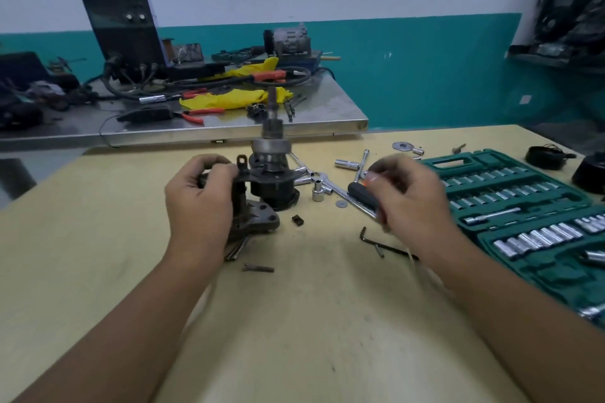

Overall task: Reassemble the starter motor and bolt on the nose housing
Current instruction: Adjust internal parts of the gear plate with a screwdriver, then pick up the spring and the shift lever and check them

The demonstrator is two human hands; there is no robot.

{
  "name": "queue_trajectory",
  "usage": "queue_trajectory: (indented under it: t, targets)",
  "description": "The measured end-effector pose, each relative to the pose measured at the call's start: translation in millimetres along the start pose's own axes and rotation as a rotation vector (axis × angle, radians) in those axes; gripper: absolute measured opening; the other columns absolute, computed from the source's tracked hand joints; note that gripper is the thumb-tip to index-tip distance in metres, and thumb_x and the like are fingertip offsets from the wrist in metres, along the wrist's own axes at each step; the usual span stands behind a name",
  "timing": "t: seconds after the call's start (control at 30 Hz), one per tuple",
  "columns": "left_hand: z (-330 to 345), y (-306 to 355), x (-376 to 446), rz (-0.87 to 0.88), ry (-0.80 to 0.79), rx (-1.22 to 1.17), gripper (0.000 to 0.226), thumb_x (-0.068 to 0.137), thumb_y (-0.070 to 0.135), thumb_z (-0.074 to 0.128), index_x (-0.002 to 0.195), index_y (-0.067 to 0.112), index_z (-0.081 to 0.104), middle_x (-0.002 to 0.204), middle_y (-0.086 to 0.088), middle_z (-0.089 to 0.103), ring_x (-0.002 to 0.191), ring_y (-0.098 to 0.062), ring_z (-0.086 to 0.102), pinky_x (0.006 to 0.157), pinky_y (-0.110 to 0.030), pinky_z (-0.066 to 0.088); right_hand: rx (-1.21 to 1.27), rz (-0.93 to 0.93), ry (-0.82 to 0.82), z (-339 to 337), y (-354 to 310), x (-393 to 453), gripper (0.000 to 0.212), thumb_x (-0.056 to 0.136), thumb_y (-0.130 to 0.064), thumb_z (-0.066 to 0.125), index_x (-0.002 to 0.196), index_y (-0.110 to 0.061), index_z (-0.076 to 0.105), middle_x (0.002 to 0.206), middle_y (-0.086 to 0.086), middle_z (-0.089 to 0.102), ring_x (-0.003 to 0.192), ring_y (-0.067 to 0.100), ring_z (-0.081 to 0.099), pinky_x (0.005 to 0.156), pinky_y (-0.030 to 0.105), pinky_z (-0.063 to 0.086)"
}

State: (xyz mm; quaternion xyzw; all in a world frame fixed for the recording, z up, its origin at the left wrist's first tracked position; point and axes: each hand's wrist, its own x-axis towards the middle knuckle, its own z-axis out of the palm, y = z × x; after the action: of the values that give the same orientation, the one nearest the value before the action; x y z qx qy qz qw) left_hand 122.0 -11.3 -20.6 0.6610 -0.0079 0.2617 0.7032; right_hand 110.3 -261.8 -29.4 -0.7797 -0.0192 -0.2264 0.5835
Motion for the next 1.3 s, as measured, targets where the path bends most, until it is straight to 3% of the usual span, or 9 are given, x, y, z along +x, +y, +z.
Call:
queue_trajectory:
  t: [0.1,0.17,0.3,0.43,0.53,0.67,0.87,1.07,1.3]
  targets:
    - [-2.7,4.1,5.6,-0.040,0.094,-0.134,0.015,0.082,0.024,0.061,0.072,0.024,0.072,0.065,0.004,0.064,0.059,-0.021,0.063,0.052,-0.047,0.059,-0.171,-0.105,-0.204,17.8,9.5,-11.2,0.012,0.087,-0.024,0.081,0.087,-0.032,0.072,0.077,-0.011,0.068,0.065,0.004,0.062,0.062,0.021,0.053]
    - [-3.4,5.2,7.8,-0.037,0.123,-0.159,0.015,0.081,0.024,0.062,0.071,0.024,0.073,0.067,0.005,0.064,0.066,-0.025,0.062,0.058,-0.054,0.059,-0.339,-0.179,-0.310,24.2,11.9,-13.7,0.015,0.084,-0.032,0.083,0.095,-0.033,0.073,0.087,-0.019,0.068,0.085,-0.005,0.064,0.074,0.008,0.047]
    - [-4.4,0.9,8.3,0.006,0.111,-0.185,0.010,0.074,0.031,0.065,0.073,0.024,0.073,0.068,0.005,0.065,0.069,-0.026,0.063,0.058,-0.056,0.059,-0.663,-0.276,-0.510,31.9,11.8,-14.0,0.023,0.086,-0.043,0.075,0.106,-0.031,0.071,0.098,-0.013,0.069,0.094,0.007,0.063,0.085,0.033,0.053]
    - [-1.6,-0.8,2.5,0.024,0.074,-0.159,0.014,0.072,0.035,0.065,0.075,0.023,0.073,0.067,0.003,0.063,0.063,-0.027,0.061,0.051,-0.050,0.059,-0.763,-0.324,-0.514,39.0,10.9,-17.6,0.033,0.090,-0.055,0.067,0.116,-0.035,0.065,0.103,-0.016,0.061,0.106,0.010,0.057,0.088,0.037,0.051]
    - [2.5,0.1,-5.5,0.016,0.009,-0.100,0.012,0.077,0.030,0.066,0.079,0.021,0.074,0.069,-0.003,0.066,0.067,-0.040,0.063,0.059,-0.072,0.056,-0.583,-0.291,-0.400,37.8,7.4,-20.2,0.062,0.082,-0.064,0.070,0.135,-0.036,0.056,0.113,-0.019,0.059,0.104,0.003,0.054,0.089,0.033,0.051]
    - [13.9,4.2,-21.7,0.022,-0.080,-0.078,0.011,0.082,0.023,0.065,0.079,0.017,0.074,0.068,-0.008,0.068,0.063,-0.032,0.068,0.053,-0.067,0.056,-0.040,-0.204,-0.351,33.0,-2.7,-25.4,0.086,0.068,-0.062,0.080,0.144,-0.038,0.048,0.126,-0.021,0.063,0.116,0.002,0.061,0.094,0.026,0.051]
    - [33.7,2.5,-48.3,-0.134,-0.239,-0.138,0.010,0.077,0.025,0.068,0.079,0.020,0.075,0.073,-0.006,0.071,0.065,-0.020,0.068,0.050,-0.032,0.054,0.274,-0.124,-0.386,24.3,-12.6,-30.5,0.051,0.065,-0.034,0.089,0.111,-0.038,0.068,0.107,-0.012,0.077,0.100,0.004,0.073,0.080,0.015,0.054]
    - [27.4,2.0,-47.5,-0.106,-0.391,0.003,0.011,0.080,0.031,0.070,0.087,0.024,0.074,0.078,-0.004,0.072,0.063,-0.015,0.070,0.052,-0.037,0.057,0.465,0.129,-0.499,17.2,-13.8,-29.5,0.064,0.056,-0.027,0.093,0.113,-0.015,0.067,0.099,0.014,0.074,0.082,0.030,0.075,0.061,0.032,0.060]
    - [22.5,3.6,-42.1,-0.038,-0.600,0.079,0.016,0.086,0.035,0.070,0.100,0.027,0.074,0.092,-0.006,0.076,0.083,-0.025,0.076,0.067,-0.033,0.063,0.650,0.259,-0.283,27.0,-13.7,-37.5,0.021,0.059,-0.007,0.083,0.070,-0.021,0.072,0.077,0.015,0.071,0.066,0.030,0.069,0.052,0.036,0.054]
